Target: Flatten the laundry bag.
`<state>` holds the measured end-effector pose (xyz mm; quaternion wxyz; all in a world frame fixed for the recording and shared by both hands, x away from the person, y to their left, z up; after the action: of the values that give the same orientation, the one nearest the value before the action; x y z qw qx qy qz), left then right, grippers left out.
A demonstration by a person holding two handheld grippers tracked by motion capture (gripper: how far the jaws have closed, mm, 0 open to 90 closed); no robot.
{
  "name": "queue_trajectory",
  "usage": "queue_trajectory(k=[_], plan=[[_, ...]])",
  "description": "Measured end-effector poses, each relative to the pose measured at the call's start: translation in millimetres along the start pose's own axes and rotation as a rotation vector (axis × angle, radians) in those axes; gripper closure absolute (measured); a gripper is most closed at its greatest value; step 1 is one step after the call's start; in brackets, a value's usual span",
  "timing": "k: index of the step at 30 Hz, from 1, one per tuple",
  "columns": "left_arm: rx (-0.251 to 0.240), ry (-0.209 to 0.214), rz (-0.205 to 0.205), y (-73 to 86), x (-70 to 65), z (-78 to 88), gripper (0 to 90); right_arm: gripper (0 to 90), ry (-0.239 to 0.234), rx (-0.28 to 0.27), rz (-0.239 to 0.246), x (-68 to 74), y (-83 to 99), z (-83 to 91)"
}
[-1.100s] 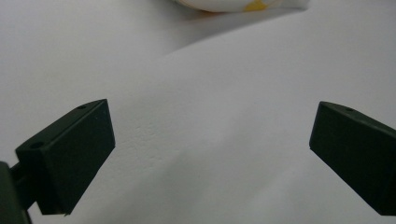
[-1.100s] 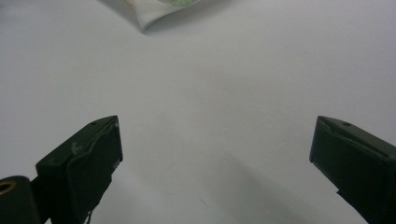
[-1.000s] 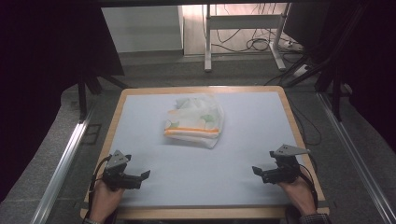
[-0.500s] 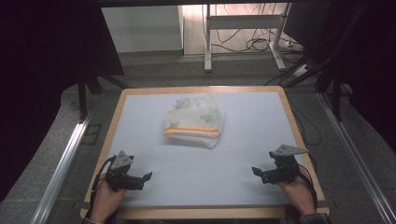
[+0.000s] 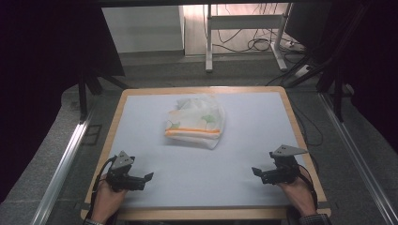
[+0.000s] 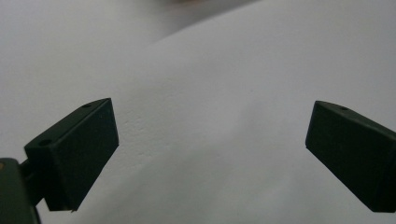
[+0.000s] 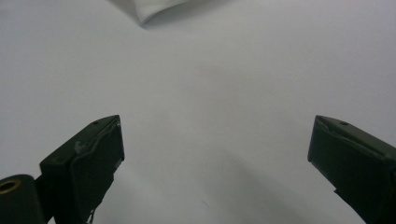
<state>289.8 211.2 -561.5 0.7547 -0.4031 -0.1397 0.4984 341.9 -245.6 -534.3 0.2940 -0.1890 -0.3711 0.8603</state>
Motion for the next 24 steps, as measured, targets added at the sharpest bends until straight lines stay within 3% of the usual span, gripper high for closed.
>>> queue_trajectory(k=[6, 13, 17, 24], plan=[[-0.01, -0.006, 0.01, -2.9, 0.4, 0.7, 1.1, 3.6, 0.0, -0.004, 0.011, 3.8, -5.7, -5.1], [-0.024, -0.013, -0.008, -8.4, -1.1, -0.2, 1.8, 3.6, -0.009, -0.007, 0.009, 8.2, -11.6, -13.9], [-0.012, -0.044, -0.048, -13.6, -1.6, -4.8, 3.4, 3.0, -0.011, -0.009, 0.008, 10.4, -13.8, -17.2], [-0.043, -0.001, -0.04, -29.6, -5.8, -6.4, 15.3, 1.3, -0.014, -0.017, 0.017, 14.0, -17.7, -24.0]])
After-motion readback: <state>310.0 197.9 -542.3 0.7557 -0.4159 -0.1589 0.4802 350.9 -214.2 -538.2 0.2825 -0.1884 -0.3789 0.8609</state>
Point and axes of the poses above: each handheld gripper's, and its own axes: z roughly backward along the jaws, y roughly out of its underside, x roughly to its left, the point moved 6 cm from there along -z, roughly forward along the jaws, and after that the axes turned 10 degrees about z, right-handed, at the moved point
